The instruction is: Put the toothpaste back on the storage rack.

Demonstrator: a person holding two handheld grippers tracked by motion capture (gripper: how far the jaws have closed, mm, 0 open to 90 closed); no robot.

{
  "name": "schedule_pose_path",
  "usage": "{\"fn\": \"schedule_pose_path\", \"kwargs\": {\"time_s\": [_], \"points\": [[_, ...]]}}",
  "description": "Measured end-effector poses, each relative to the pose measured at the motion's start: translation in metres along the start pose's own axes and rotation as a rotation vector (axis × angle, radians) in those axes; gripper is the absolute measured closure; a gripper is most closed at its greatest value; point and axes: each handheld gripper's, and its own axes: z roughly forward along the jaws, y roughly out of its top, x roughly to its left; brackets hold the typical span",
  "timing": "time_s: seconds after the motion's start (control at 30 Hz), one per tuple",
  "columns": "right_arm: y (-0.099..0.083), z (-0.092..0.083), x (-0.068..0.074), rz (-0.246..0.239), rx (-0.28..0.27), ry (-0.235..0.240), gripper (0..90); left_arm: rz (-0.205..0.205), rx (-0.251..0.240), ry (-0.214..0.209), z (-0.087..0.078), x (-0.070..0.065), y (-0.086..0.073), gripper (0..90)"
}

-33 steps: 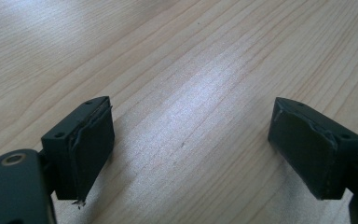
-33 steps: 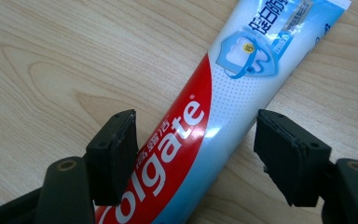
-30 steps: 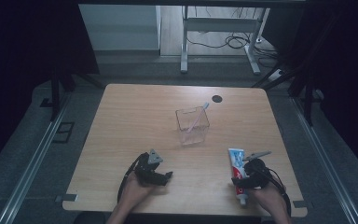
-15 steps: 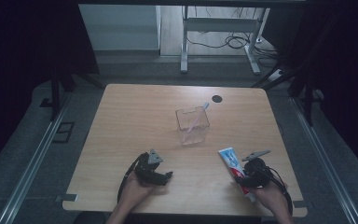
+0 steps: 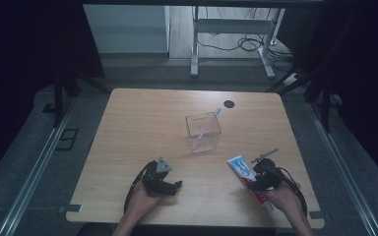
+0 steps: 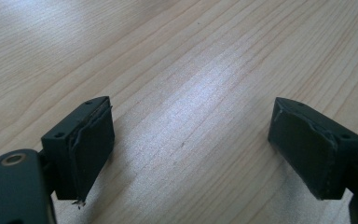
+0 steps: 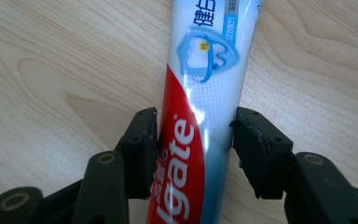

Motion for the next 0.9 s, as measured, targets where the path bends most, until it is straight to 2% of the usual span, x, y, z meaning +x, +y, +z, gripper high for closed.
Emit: {"fn": "schedule_pose_path", "kwargs": {"time_s": [0.23,0.37,0.47,0.57,0.73,0.9], "points": [[0.016,0.008,0.001,-0.012,0.090,-0.023,46.5,-0.002,0.000,0.000,0.000,0.000,0.000,14.4],[0.020,0.013,0.001,-0.005,0.126,-0.018,48.2,-0.003,0.000,0.000,0.000,0.000,0.000,14.4],[0.021,0.011,0.000,-0.003,0.127,-0.011,59.1,-0.002,0.000,0.000,0.000,0.000,0.000,14.4],[0.020,0.008,0.000,-0.012,0.114,-0.006,65.8,0.000,-0.001,0.000,0.000,0.000,0.000,14.3],[0.017,0.004,-0.004,0.009,0.093,0.016,70.2,0.000,0.000,0.000,0.000,0.000,0.000,14.4],[0.017,0.003,-0.005,0.000,0.081,0.022,71.4,0.001,0.000,0.000,0.000,0.000,0.000,14.4]]}}
